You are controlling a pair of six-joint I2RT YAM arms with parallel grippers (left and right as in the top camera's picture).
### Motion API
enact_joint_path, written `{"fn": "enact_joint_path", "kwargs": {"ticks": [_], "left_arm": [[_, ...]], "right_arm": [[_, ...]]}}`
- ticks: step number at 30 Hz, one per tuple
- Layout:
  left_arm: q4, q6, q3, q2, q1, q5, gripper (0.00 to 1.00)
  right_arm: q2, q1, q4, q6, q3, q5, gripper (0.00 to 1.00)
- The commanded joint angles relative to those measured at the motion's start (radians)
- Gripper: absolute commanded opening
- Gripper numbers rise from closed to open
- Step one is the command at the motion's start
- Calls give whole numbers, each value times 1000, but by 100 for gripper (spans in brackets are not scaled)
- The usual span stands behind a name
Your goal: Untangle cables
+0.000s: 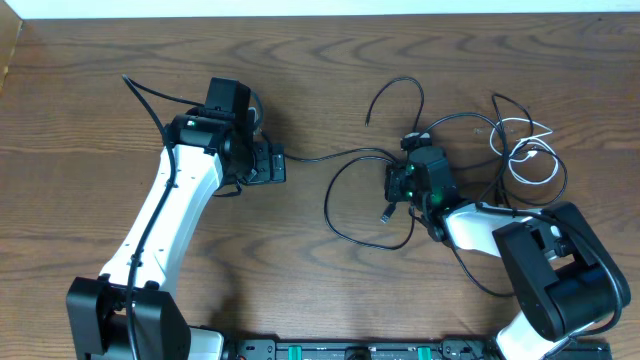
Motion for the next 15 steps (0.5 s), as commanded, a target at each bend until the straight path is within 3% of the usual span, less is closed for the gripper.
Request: {"fn": "enact_joint_path", "kwargs": {"ticks": [1,7,10,12,13,14,15], "left_arm": [[-3,-3,-5,4,3,-6,97],[-3,-3,-5,4,3,-6,97],[-3,-3,-5,4,3,-6,97],[-3,-3,-5,4,3,-6,97],[-3,-3,-5,4,3,-6,97],[-3,-3,-5,4,3,-6,97],[-3,-3,-5,4,3,-6,97]], "right_arm": [[8,-15,-35,9,-17,3,7],[-71,-15,-56,8,-17,-69,10],[-133,-15,-83,8,-17,-101,17],[-160,-15,-102,8,-17,-101,27],[-169,-15,-108,8,-17,-100,38],[-173,-15,-111,8,-17,-100,80],[-174,-15,-112,8,-17,-97,99]]}}
